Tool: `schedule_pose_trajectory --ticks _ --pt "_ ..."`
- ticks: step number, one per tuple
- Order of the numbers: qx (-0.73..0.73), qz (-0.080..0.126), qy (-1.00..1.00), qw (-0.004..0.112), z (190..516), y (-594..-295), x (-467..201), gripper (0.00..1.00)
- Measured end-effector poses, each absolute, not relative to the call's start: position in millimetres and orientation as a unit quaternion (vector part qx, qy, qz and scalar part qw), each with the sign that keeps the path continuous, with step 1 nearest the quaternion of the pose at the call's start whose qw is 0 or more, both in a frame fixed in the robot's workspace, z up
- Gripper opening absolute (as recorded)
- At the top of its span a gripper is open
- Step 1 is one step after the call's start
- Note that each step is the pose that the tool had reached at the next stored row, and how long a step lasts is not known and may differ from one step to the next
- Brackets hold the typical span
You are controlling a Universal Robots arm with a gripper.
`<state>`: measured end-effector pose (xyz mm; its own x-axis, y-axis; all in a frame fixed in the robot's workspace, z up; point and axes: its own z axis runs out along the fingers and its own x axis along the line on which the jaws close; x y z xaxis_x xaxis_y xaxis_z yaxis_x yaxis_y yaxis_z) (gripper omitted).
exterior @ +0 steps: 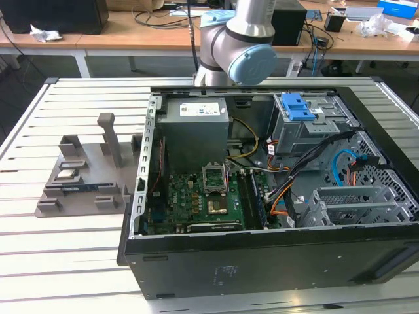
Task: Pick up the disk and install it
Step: 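Pick up the disk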
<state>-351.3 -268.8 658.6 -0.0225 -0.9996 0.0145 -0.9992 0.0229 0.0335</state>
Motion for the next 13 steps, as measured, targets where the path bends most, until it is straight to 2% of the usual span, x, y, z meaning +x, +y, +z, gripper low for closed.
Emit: schedule_pose_trajectory --ticks 13 --pt "0.699 -0.007 -0.715 0.017 701 -267 -351 0.36"
